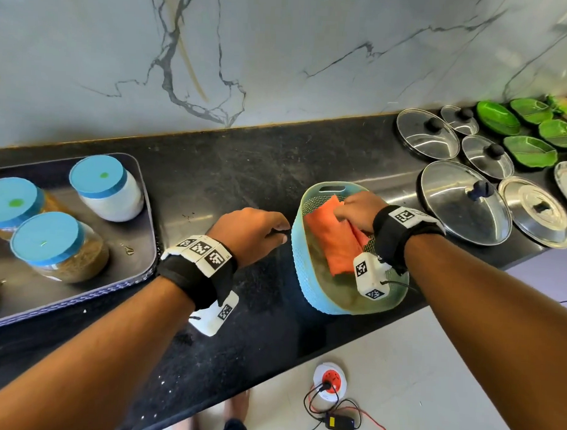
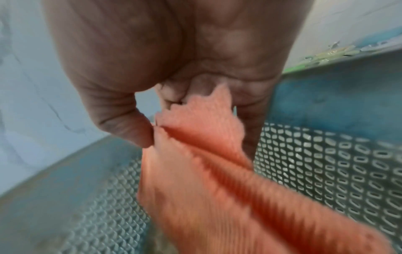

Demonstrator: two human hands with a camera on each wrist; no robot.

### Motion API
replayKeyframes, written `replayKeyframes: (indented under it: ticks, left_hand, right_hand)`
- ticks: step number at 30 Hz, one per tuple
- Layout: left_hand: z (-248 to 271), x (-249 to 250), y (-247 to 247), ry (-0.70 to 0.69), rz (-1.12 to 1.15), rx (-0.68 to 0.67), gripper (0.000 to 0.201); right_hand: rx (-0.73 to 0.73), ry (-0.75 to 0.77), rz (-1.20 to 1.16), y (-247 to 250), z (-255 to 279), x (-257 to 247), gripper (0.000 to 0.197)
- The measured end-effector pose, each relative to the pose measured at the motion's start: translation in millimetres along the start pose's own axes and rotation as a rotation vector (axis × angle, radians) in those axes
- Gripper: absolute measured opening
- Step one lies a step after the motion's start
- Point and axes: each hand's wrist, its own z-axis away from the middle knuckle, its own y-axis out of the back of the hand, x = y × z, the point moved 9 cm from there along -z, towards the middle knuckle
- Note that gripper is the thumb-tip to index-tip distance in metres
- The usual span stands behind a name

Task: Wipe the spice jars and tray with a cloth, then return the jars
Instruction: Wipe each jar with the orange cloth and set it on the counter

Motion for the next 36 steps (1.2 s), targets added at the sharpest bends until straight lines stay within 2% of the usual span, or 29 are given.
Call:
replayKeyframes:
  ticks: [2, 5, 7, 8, 10, 11, 12, 13, 14, 15, 17, 18, 21, 24, 27, 29, 32, 34, 36]
  left_hand:
    - [4, -3, 2, 0.006, -0.004, 0.005, 0.029]
    - [10, -2, 7, 0.006, 0.009, 0.020, 0.031]
    - [13, 2, 15, -0.012, 0.037, 0.045, 0.033]
    - [15, 4, 20, -0.017, 0.069, 0.059, 0.033]
    - [22, 5, 32, -0.034, 0.149, 0.100, 0.033]
    - [26, 4, 39, -0.042, 0.186, 0.124, 0.032]
    - [30, 3, 45, -0.048, 0.221, 0.144, 0.032]
    - [34, 0, 50, -0.050, 0.267, 0.164, 0.032]
    - [42, -4, 57, -0.048, 0.321, 0.185, 0.035]
    - [49, -7, 63, -0.050, 0.379, 0.206, 0.039]
    - [68, -18, 75, -0.048, 0.463, 0.256, 0.046]
    - [79, -22, 80, -0.044, 0.496, 0.275, 0.043]
    - [119, -49, 84, 0.009, 0.578, 0.317, 0.033]
    - [152, -81, 78, 0.106, 0.577, 0.362, 0.036]
    - [181, -116, 75, 0.205, 0.569, 0.417, 0.024]
    - [199, -133, 74, 0.235, 0.495, 0.434, 0.017]
    - [221, -150, 76, 0.232, 0.499, 0.463, 0.012]
    - [234, -154, 81, 0.206, 0.537, 0.472, 0.008]
    - [245, -156, 88, 0.182, 0.556, 0.482, 0.005]
  right_hand:
    - [0.011, 0.014, -0.060, 12, 15, 3, 0.032]
    - [0.071, 0.067, -0.226, 29, 33, 7, 0.017]
    - [0.116, 0.068, -0.460, 39, 49, 10, 0.020]
    - [0.131, 0.072, -0.604, 43, 56, 10, 0.013]
    - [0.121, 0.073, -0.839, 44, 66, 10, 0.030]
    - [0.120, 0.098, -0.935, 44, 74, 3, 0.029]
    - [0.097, 0.123, -1.013, 42, 83, -7, 0.014]
    - [0.071, 0.128, -1.096, 36, 89, -15, 0.011]
    - [0.047, 0.115, -1.142, 27, 92, -22, 0.028]
    - [0.016, 0.116, -1.184, 18, 97, -32, 0.034]
    - [-0.006, 0.155, -1.167, -2, 104, -54, 0.015]
    - [-0.021, 0.175, -1.152, -14, 106, -64, 0.006]
    - [-0.034, 0.199, -1.090, -57, 116, -102, 0.015]
    - [-0.073, 0.214, -1.051, -98, 127, -130, 0.012]
    - [-0.148, 0.248, -0.998, -131, 141, -159, 0.006]
    - [-0.191, 0.278, -0.954, -149, 150, -177, 0.027]
    - [-0.245, 0.312, -0.898, -169, 159, -200, 0.057]
    - [-0.272, 0.315, -0.894, -178, 161, -212, 0.061]
    - [-0.298, 0.312, -0.880, -184, 161, -222, 0.055]
